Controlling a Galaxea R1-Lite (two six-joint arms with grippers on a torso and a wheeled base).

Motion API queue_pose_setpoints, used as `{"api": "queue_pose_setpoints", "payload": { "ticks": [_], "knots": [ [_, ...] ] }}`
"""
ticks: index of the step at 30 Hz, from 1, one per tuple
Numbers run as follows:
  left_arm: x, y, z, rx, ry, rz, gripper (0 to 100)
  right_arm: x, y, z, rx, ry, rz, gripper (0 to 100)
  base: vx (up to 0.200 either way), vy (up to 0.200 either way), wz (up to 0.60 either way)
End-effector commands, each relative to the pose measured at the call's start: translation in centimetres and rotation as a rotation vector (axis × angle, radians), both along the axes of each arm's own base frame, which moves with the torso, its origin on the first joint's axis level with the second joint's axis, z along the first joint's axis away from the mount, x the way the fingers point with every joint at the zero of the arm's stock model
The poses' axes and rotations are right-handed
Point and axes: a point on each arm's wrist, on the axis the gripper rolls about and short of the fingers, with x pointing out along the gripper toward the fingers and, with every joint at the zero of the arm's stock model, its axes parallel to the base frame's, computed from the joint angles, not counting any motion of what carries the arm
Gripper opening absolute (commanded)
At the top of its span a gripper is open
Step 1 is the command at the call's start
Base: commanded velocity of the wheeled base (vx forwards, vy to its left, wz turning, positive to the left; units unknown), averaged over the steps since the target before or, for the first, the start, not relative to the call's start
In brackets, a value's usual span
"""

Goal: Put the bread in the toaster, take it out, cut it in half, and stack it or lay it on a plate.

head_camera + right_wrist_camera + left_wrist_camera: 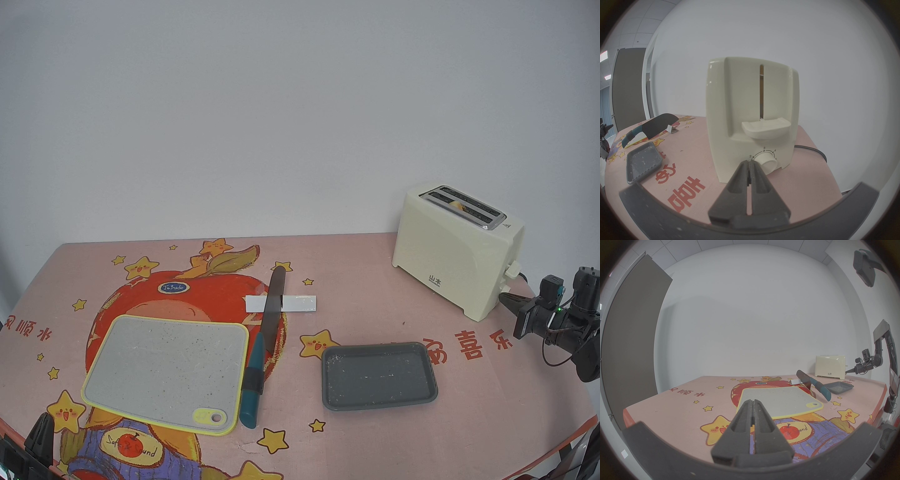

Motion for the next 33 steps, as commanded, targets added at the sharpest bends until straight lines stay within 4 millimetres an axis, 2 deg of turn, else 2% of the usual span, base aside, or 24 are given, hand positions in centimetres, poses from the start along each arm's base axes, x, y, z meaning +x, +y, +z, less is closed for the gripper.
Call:
{"api": "queue_pose_setpoints", "payload": {
  "ticks": [1, 9, 33],
  "knots": [
    [0.01, 0.00, -0.52, 0.000, 0.001, 0.001, 0, 0.18, -0.10, -0.18, 0.000, 0.005, -0.003, 0, 0.000, 0.000, 0.00],
    [0.01, 0.00, -0.52, 0.000, 0.001, -0.001, 0, 0.75, -0.22, -0.74, -0.004, -0.034, -0.007, 0, 0.000, 0.000, 0.00],
    [0.01, 0.00, -0.52, 0.000, 0.001, 0.001, 0, 0.03, -0.09, -0.96, -0.005, -0.048, -0.010, 0, 0.000, 0.000, 0.00]
  ]
}}
